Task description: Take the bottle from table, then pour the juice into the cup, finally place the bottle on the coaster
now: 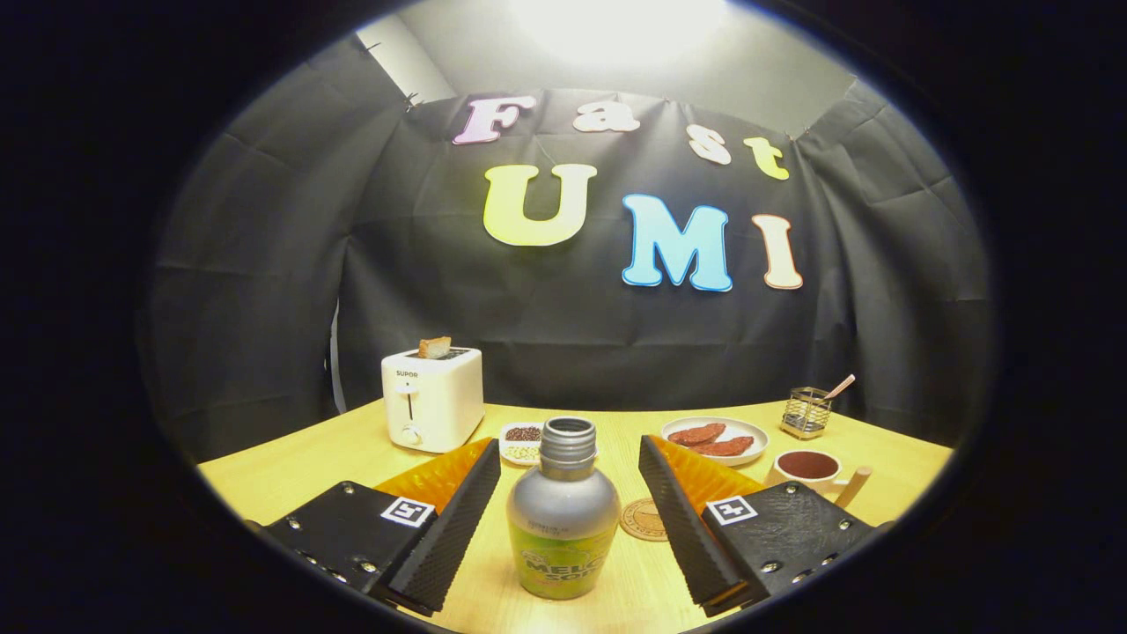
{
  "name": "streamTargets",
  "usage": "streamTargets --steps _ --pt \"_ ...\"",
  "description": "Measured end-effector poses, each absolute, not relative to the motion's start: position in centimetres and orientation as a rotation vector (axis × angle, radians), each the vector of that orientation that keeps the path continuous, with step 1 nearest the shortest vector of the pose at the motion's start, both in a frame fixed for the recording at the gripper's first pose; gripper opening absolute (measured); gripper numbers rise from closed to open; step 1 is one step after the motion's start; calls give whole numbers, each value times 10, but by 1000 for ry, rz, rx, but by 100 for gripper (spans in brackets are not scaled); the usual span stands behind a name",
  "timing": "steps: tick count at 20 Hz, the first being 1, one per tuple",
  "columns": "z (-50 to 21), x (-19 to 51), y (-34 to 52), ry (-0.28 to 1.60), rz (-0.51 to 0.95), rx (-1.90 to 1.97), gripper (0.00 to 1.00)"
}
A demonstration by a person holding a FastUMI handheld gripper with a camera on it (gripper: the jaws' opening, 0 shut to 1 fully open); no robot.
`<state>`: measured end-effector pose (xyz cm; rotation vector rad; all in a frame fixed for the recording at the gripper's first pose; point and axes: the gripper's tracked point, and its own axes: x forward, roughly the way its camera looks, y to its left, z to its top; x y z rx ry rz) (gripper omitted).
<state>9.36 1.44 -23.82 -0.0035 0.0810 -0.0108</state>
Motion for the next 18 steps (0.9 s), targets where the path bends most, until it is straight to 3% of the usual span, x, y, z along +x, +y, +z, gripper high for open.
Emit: streamTargets --steps 12,14,18 --pt "-283 109 16 128 -5 -39 95" --pt "-283 109 16 123 -13 -34 82" --pt "-279 107 10 120 -51 -41 80"
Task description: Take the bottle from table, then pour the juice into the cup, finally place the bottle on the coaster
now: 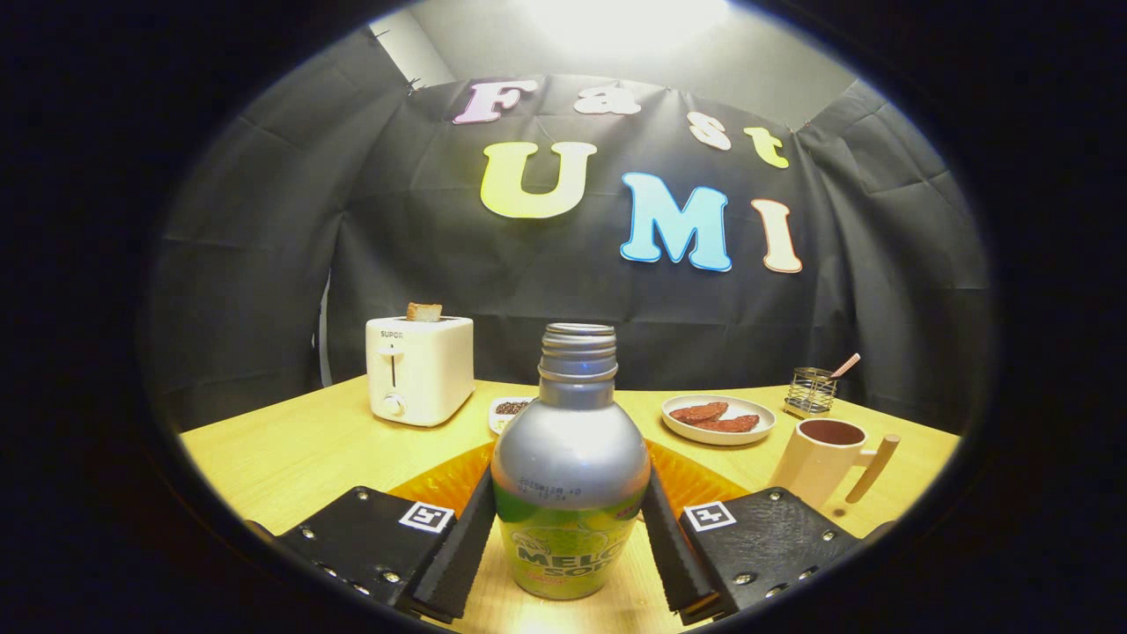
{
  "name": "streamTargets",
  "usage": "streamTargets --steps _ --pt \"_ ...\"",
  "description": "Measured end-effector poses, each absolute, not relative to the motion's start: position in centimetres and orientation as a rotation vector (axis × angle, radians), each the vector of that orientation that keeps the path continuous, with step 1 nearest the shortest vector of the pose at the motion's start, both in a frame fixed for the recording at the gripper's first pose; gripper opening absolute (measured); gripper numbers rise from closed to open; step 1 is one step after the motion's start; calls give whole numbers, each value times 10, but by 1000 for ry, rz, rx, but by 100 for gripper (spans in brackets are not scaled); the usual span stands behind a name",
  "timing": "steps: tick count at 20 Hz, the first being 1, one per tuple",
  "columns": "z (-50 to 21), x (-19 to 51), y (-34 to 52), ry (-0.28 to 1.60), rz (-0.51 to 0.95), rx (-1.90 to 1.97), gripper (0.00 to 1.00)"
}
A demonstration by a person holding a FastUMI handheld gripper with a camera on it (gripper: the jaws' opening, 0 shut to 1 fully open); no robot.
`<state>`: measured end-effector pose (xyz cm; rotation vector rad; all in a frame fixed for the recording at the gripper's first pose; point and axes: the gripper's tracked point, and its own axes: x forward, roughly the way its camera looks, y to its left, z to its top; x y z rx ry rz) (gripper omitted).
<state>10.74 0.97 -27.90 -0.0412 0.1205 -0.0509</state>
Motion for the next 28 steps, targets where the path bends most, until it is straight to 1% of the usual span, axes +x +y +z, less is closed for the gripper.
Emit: streamTargets --steps 1,11,18,23,28 --pt "-277 107 6 121 -62 -41 79" --pt "-251 122 -22 105 -87 136 79" --pt "-247 131 -50 111 -103 444 78" --pt "-240 136 -64 61 -100 689 78" --pt "-240 144 -70 56 -112 845 77"
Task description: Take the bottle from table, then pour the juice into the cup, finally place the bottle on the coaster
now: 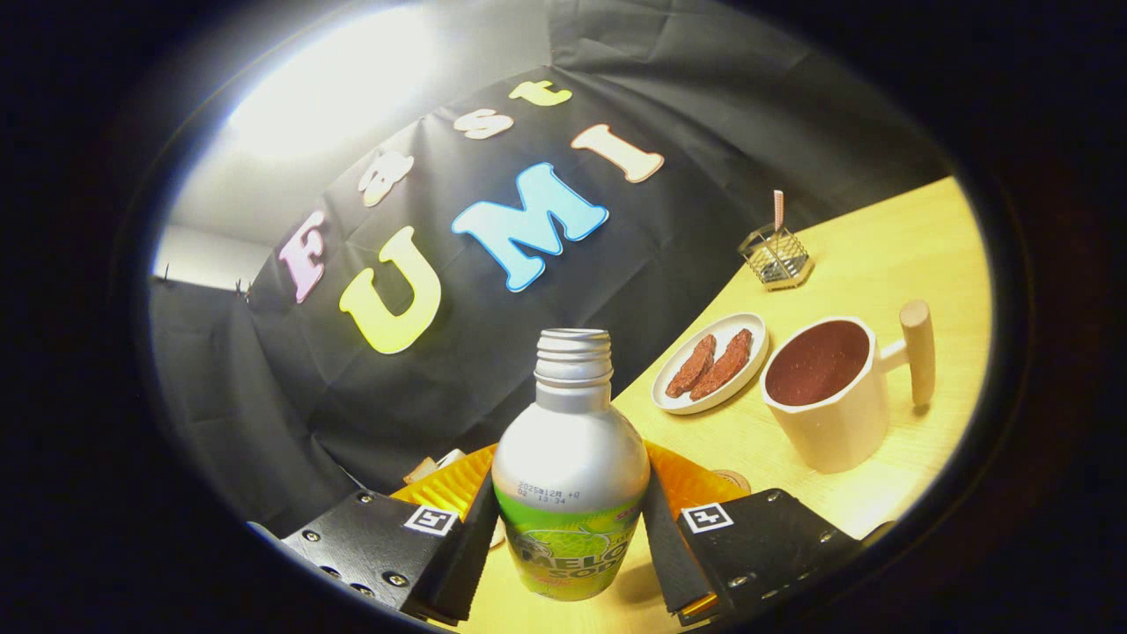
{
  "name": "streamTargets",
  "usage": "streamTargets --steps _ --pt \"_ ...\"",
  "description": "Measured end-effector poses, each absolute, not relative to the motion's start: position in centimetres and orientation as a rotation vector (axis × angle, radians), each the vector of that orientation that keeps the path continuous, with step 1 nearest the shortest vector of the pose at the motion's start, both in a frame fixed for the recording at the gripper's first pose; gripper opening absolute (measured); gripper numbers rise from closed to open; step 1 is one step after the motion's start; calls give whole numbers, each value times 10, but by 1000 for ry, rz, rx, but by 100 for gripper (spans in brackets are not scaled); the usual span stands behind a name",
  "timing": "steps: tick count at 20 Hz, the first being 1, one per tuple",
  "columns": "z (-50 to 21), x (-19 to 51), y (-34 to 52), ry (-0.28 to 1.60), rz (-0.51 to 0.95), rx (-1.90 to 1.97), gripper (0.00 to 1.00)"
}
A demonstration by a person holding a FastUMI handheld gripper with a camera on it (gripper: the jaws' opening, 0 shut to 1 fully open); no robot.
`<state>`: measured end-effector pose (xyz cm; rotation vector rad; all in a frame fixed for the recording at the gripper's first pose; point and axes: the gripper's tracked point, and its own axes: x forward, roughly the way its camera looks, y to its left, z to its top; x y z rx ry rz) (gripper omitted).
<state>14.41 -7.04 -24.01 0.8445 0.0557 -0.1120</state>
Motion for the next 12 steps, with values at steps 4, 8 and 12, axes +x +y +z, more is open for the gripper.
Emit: streamTargets --steps 4,8,12 --pt "-234 150 -70 29 -92 993 77" --pt "-230 156 -73 -6 -83 1178 77" --pt "-229 154 -75 -22 -89 1258 77"
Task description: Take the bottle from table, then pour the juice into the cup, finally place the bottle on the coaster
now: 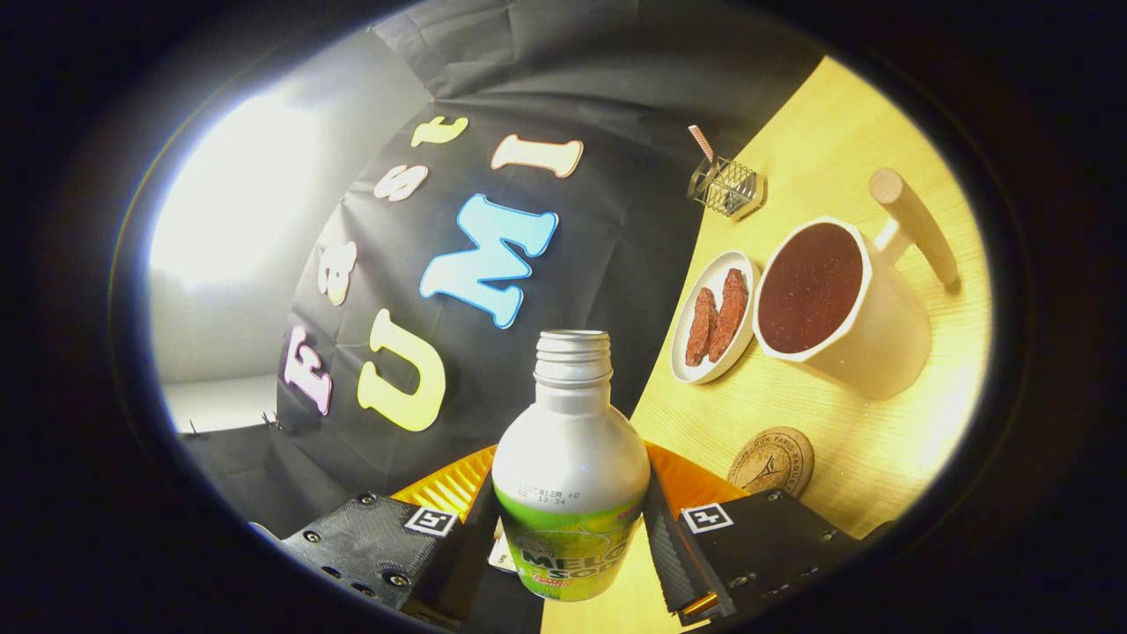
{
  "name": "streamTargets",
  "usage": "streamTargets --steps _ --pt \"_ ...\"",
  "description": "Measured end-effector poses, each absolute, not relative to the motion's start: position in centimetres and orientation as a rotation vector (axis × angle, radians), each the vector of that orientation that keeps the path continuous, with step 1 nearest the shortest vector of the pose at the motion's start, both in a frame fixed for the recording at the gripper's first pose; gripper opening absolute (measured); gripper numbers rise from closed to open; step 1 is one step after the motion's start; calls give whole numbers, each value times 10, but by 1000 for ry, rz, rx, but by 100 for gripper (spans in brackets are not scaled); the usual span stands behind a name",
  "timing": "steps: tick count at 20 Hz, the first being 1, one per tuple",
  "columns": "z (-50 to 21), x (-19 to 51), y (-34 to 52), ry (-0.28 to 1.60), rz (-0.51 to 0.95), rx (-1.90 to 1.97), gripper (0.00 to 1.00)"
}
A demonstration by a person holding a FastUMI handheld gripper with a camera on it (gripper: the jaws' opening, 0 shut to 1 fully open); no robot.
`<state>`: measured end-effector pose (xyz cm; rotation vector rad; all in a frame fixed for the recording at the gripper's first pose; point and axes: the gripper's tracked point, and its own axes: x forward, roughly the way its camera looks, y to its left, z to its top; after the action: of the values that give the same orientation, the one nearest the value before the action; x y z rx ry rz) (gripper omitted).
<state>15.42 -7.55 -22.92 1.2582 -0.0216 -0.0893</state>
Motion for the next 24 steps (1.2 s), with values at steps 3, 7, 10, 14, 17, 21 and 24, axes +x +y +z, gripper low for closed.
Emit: streamTargets --steps 3,7,10,14,17,21,24 --pt "-227 153 -81 -55 -86 1330 77" --pt "-225 154 -86 -77 -86 1410 77" --pt "-223 157 -89 -95 -80 1468 77" --pt "-222 156 -90 -127 -71 1526 77" --pt "-221 157 -91 -127 -75 1545 77" --pt "-220 156 -96 -160 -63 1645 77" --pt "-222 159 -97 -162 -69 1679 77"
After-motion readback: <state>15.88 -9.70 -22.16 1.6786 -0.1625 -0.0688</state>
